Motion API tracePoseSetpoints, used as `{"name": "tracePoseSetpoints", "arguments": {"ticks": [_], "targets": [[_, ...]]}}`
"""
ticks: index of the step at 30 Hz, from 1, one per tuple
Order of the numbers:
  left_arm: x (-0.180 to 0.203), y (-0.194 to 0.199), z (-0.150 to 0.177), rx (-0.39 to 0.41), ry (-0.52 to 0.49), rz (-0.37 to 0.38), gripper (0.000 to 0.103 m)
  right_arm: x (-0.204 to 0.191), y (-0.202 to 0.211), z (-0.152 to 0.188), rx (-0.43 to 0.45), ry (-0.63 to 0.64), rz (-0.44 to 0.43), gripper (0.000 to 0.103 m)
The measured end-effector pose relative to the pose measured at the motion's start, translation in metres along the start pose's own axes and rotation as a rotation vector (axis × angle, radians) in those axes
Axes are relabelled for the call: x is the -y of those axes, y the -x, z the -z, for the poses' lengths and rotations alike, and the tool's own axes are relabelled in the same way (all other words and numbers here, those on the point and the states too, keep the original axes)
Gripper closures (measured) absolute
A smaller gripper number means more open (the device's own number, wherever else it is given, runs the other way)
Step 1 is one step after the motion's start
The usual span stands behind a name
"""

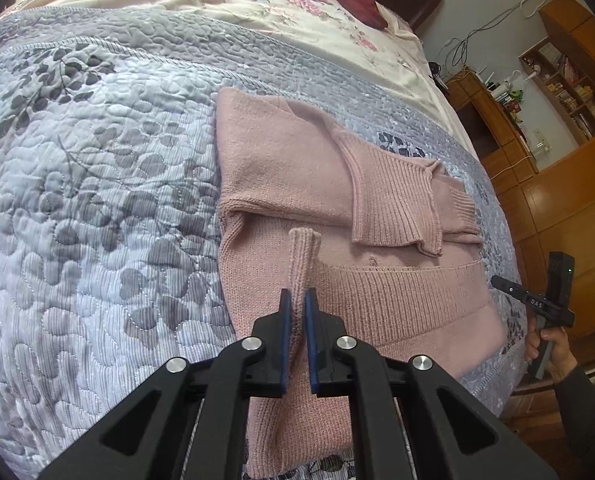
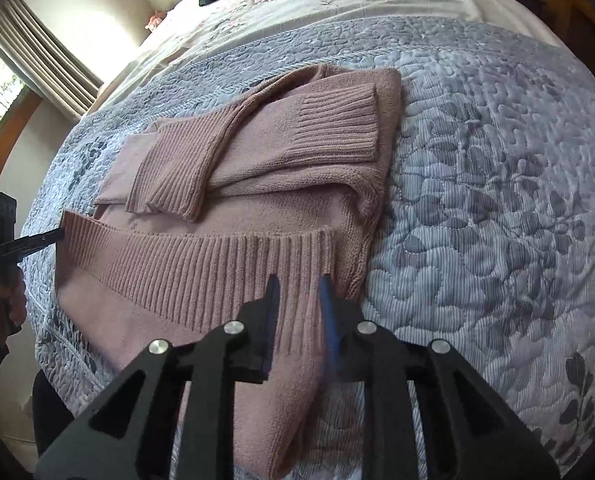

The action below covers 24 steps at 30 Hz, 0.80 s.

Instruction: Fold small clothes

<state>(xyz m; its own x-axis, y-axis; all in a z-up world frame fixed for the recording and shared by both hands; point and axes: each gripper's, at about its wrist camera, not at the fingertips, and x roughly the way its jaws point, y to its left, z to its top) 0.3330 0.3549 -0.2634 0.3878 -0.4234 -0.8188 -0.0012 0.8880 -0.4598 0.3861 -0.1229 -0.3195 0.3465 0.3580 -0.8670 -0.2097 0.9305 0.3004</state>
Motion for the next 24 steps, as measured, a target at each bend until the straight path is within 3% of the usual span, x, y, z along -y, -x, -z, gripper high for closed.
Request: {"name": "tracePoseSetpoints", "arguments": {"ticks": [7, 13, 15, 19, 24], "targets": [[-0.003, -0.006, -0.002, -0.002, 0.012, 0.012, 0.097, 0.007, -0.027, -0.008, -0.046, -0.006, 0.058, 0.082], [-0.009, -0.009, -0.001, -0.001, 0.035, 0.022, 0.097, 0.012, -0.029, -0.005, -0.040, -0.039, 0.035, 0.080], [-0.011, -0.008, 0.000, 0.005, 0.045, 0.027, 0.097, 0.009, -0.027, -0.005, -0.037, -0.031, 0.024, 0.092], [-0.004, 0.009, 0.000, 0.053, 0.047, 0.075, 0.097, -0.004, 0.009, -0.003, 0.055, -0.004, 0.012, 0.093], [0.021, 0.063, -0.010, 0.175, -0.026, 0.139, 0.097, -0.031, 0.077, -0.003, 0.201, 0.068, 0.002, 0.094]]}}
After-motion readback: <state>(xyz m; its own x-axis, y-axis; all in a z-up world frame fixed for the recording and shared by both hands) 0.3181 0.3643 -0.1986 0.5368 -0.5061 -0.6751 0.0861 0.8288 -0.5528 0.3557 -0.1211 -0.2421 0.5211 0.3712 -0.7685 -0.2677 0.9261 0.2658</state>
